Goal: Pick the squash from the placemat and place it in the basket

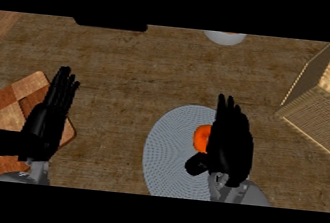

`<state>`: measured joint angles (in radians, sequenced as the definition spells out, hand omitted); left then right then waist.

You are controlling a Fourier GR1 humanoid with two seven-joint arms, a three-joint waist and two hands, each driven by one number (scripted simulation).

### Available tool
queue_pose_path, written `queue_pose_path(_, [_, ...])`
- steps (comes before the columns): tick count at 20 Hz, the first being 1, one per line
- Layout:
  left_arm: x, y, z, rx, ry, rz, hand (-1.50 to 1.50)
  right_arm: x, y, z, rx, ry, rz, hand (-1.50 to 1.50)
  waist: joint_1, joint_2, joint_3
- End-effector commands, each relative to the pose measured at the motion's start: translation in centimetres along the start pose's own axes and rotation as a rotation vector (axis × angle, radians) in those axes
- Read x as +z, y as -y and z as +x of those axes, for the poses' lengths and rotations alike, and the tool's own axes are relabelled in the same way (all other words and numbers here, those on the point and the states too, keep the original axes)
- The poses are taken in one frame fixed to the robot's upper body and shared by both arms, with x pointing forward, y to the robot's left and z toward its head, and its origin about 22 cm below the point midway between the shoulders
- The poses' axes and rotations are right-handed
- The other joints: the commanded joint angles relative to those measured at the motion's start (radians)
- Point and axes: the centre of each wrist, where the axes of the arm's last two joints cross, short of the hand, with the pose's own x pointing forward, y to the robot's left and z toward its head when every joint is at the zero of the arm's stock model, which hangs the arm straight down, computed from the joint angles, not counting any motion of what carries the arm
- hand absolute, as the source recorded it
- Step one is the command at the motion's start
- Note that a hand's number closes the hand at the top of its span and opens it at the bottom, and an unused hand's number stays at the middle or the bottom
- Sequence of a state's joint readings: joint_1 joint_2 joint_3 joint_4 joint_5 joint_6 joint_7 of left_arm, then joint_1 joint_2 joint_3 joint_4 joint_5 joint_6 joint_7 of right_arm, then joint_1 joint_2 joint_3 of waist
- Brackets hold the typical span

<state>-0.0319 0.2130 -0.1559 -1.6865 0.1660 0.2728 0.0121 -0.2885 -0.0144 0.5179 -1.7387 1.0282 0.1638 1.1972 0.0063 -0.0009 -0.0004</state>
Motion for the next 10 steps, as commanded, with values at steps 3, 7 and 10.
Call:
queue_pose_path(3, [-0.5, 0.4, 0.1, 0.01, -0.006, -0.001, 0.0, -1.5, -0.7, 0.2, -0.002, -0.186, 0.023, -1.5, -0.003, 0.001, 0.0])
queue_pose_path(7, [1.1, -1.0, -0.5, 0.008, 0.004, 0.003, 0.0, -1.6, -1.9, -0.7, 0.0, -0.208, 0.024, -1.5, 0.0, 0.0, 0.0])
queue_pose_path(10, [0.8, -0.1, -0.5, -0.004, 0.003, -0.006, 0.0, -1.5, -1.4, 1.2, 0.016, -0.213, 0.062, -1.5, 0.005, 0.001, 0.0])
